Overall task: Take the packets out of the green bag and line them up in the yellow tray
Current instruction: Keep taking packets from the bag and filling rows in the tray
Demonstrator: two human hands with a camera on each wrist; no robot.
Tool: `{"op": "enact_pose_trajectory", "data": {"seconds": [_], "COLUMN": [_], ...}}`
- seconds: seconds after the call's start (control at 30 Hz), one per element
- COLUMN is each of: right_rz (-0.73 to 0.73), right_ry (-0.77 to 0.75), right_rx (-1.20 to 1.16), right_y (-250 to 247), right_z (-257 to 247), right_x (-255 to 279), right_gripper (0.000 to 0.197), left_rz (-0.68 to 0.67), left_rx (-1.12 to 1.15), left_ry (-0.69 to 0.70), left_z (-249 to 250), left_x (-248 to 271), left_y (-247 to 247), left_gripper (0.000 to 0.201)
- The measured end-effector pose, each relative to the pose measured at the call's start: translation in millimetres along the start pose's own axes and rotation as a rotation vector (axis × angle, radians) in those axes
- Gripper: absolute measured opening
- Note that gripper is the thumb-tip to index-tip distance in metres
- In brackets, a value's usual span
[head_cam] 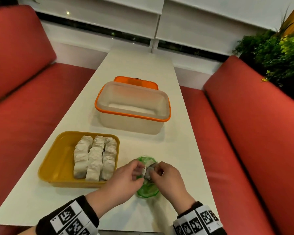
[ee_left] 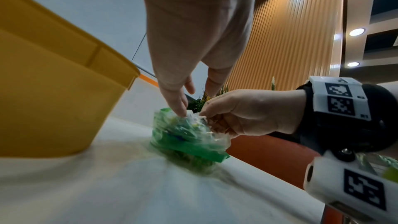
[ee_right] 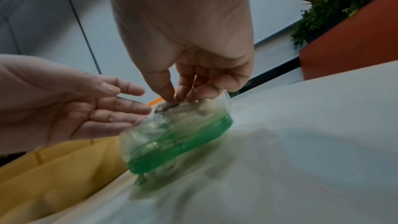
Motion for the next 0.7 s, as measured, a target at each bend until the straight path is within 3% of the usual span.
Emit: {"op": "enact_pose_trajectory", "data": {"seconds": [0.17,0.33,0.43,0.57,0.7], "right_rz": [-0.063,-0.041,-0.083,-0.189,-0.248], "right_ry": [-0.029,-0.067,-0.121,-0.189,-0.238], "right_rx": [0.019,-0.448,-0.701,-0.914,-0.962], "right_y": [11,-5,-13,-10,-3], "right_z": [-9,-2,-2,-6,-16], "right_x": [-7,-1,5,8,9], "right_gripper": [0.011,0.004,0.013,0.012,0.019], "left_rz": [0.013,0.031,0.033,0.01,-0.079], "left_rx": [-0.029,-0.009,0.049,0.216,0.562], "left_ry": [-0.009,-0.021,-0.023,-0.03,-0.049], "left_z": [1,-1,1,4,7], "left_x": [-2,-2,0,-1,-5], "left_y": [2,-2,-5,-5,6], "left_gripper": [0.03,0.031,0.029,0.026,0.031]}}
Point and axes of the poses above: each hand's wrist, its own x-axis away from the middle knuckle, its own y-axis out of the palm, z = x × y, the point moved 9 cm from there along -x, towards the middle knuckle, and after that the axes turned 10 degrees about -z, right-handed, at the moved point
